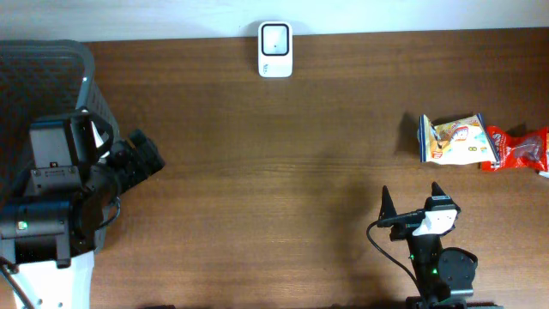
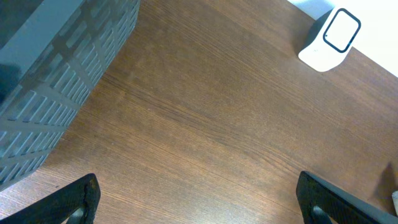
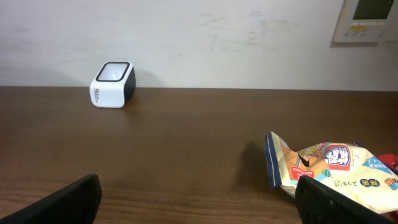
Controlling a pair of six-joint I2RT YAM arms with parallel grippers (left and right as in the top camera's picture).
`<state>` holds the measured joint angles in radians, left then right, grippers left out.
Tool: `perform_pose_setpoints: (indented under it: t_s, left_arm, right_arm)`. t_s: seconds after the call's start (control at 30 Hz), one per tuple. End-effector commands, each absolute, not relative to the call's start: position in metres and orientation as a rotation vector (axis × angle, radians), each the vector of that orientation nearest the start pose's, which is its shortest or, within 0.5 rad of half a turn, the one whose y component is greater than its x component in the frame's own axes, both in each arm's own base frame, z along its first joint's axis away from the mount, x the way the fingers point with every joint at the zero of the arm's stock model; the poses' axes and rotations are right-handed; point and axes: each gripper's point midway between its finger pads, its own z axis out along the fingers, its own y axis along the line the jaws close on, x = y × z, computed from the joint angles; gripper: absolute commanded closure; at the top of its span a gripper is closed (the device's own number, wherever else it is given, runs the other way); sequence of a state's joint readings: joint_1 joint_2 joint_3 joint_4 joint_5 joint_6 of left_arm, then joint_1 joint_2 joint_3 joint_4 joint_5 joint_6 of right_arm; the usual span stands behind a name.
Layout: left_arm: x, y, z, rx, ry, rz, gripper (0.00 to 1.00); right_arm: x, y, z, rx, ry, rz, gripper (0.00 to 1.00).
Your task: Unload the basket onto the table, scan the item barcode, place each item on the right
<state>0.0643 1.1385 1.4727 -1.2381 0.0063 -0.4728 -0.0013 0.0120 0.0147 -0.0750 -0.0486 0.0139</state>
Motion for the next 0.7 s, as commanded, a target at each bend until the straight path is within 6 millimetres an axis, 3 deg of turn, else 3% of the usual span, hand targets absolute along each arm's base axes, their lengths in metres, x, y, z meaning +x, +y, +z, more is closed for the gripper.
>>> perform_pose_setpoints:
  t_s: [0.0, 0.33, 0.57, 0.6, 0.67]
  left_arm:
    - [0.273, 0.020, 0.303, -0.672, 2.371, -0.175, 0.01]
    - [0.272, 0.020, 0.302, -0.673, 2.377, -0.172, 0.01]
    - [0.249, 0.014, 0.282, -0.695, 2.505, -0.167, 0.01]
    - [0.247, 0.012, 0.279, -0.685, 2.514, -0.168, 0.01]
    - [0.252, 0.006, 0.276, -0.507, 2.522, -0.145, 0.01]
  right_arm:
    - [0.246, 0.004, 0.156, -0.014, 1.646, 0.027, 0.02]
    - [0.246, 0.004, 0.156, -0.013, 1.646, 0.027, 0.02]
    - [0.246, 0.004, 0.156, -0.014, 1.646, 0.027, 0.01]
    - [0.246, 0.004, 0.156, -0.013, 1.646, 0.027, 0.01]
    - [0.246, 0.004, 0.156, -0.013, 1.646, 0.027, 0.01]
